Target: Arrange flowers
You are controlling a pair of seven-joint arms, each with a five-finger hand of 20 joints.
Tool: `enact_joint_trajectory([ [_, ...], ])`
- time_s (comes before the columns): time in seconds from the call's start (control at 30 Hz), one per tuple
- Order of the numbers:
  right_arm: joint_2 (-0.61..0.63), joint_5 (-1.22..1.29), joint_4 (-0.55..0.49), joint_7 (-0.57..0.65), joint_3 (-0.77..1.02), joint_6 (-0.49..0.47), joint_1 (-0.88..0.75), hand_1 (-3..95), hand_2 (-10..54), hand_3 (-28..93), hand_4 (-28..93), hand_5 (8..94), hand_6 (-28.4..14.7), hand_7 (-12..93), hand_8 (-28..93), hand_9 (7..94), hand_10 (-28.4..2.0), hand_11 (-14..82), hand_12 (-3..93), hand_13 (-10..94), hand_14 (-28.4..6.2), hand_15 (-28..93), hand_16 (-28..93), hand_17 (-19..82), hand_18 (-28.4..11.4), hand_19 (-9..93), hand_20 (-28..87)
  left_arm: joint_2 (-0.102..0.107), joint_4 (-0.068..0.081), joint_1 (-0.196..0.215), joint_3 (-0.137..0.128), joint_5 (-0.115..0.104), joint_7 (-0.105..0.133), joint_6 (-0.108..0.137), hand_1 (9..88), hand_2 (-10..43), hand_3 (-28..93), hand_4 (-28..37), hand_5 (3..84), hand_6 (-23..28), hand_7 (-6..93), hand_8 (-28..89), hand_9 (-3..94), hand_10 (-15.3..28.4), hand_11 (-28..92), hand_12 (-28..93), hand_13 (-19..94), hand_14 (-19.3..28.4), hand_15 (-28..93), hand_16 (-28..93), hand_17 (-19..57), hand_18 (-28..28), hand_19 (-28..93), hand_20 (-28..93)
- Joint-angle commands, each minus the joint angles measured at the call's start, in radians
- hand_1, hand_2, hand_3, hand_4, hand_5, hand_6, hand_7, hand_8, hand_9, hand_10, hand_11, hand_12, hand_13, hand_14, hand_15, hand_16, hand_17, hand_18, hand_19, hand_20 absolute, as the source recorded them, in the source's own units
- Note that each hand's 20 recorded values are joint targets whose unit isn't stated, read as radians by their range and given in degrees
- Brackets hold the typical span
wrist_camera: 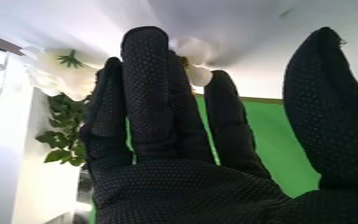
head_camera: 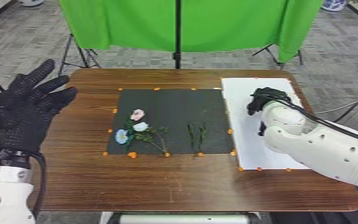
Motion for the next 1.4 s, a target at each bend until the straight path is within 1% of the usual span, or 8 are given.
enact_joint_trajectory([
  [0.03, -0.005, -0.026, 0.013, -0.003, -0.026, 0.024, 0.014, 34.5, -9.5, 84, -28, 50.5, -0.6, 18, -14, 57.1, -15.1, 20.7, 14.9, 56, -11.5, 69, 9, 21, -21.6, 83, 32, -0.003, 0.010, -0.005, 0.017, 0.000, -0.006, -0.005, 20.6, 9.7, 76, -28.3, 34.5, 9.3, 12.6, -8, 30.1, 20.1, 28, 11, 25, 28.4, 62, -13, -5.4, 26.7, 67, 18],
  [0.23, 0.005, -0.092, 0.010, 0.012, -0.093, 0.133, 0.024, 43.5, -9.5, 81, -28, 62.6, 0.4, 26, -11, 67.0, -10.5, 22.8, 14.9, 63, -7.1, 62, 18, 24, -19.8, 84, 29, -0.004, 0.010, -0.004, 0.022, -0.002, -0.007, -0.004, 20.5, 9.8, 76, -28.3, 34.7, 9.4, 12.6, -8, 30.1, 20.1, 28, 11, 25, 28.4, 62, -13, -5.4, 26.7, 67, 18],
  [0.33, 0.011, -0.142, 0.015, 0.024, -0.137, 0.204, 0.039, 52.3, -9.5, 76, -28, 67.0, 0.9, 35, -8, 76.8, -8.2, 12.9, 26.4, 67, -2.8, 56, 26, 27, -18.9, 85, 27, -0.009, 0.012, -0.005, 0.024, -0.001, -0.010, -0.008, 20.6, 9.8, 76, -28.3, 34.7, 9.4, 12.6, -8, 30.1, 20.1, 28, 11, 25, 28.4, 62, -13, -5.5, 26.7, 67, 18],
  [0.43, 0.019, -0.166, 0.008, 0.028, -0.151, 0.255, 0.047, 56.5, -9.5, 75, -28, 72.8, 2.2, 40, -6, 85.5, -6.2, 11.0, 32.9, 74, -0.3, 54, 29, 30, -19.1, 87, 27, -0.006, 0.012, -0.006, 0.024, 0.001, -0.009, -0.006, 20.6, 9.8, 76, -28.3, 34.7, 9.4, 12.6, -8, 30.1, 20.1, 28, 11, 25, 28.4, 62, -13, -5.5, 26.8, 66, 18],
  [0.67, 0.063, -0.221, -0.044, 0.037, -0.249, 0.386, 0.166, 57.1, -9.5, 77, -28, 76.7, 1.9, 38, -4, 88.8, -5.0, 10.9, 34.7, 77, 0.4, 53, 30, 32, -20.0, 89, 28, -0.007, 0.007, -0.003, 0.024, -0.003, -0.011, 0.002, 20.5, 9.8, 76, -28.3, 34.7, 9.4, 12.7, -8, 30.1, 20.1, 28, 11, 25, 28.4, 62, -13, -5.5, 26.7, 66, 18],
  [0.97, 0.043, -0.254, -0.170, -0.076, -0.285, 0.493, 0.291, 57.0, -9.5, 78, -28, 77.4, 2.0, 38, -4, 89.3, -4.9, 11.1, 35.5, 78, 0.6, 54, 31, 31, -20.0, 89, 28, 0.022, -0.015, 0.008, -0.002, 0.001, 0.011, 0.001, 20.5, 9.8, 76, -28.3, 34.7, 9.4, 12.6, -8, 30.1, 20.1, 28, 11, 25, 28.4, 62, -13, -5.4, 26.8, 67, 18],
  [1.17, -0.072, -0.239, -0.208, -0.139, -0.282, 0.481, 0.310, 56.6, -9.5, 78, -28, 77.1, 2.2, 38, -4, 89.3, -4.7, 11.1, 35.9, 77, 0.8, 54, 32, 30, -20.0, 88, 29, 0.050, -0.002, -0.066, 0.012, 0.004, -0.009, -0.007, 20.4, 9.8, 76, -28.3, 34.6, 9.3, 12.5, -8, 30.1, 20.2, 28, 11, 25, 28.4, 62, -13, -5.5, 26.8, 67, 18],
  [1.4, -0.192, -0.186, -0.215, -0.199, -0.298, 0.433, 0.286, 56.2, -9.5, 78, -28, 76.8, 2.2, 39, -4, 89.4, -4.5, 11.0, 35.9, 77, 0.7, 54, 32, 29, -19.7, 87, 30, 0.052, 0.007, -0.108, 0.025, 0.007, -0.017, -0.011, 20.2, 9.8, 76, -28.3, 34.4, 9.2, 12.5, -8, 29.9, 20.1, 28, 11, 25, 28.4, 62, -13, -5.5, 26.9, 66, 18],
])
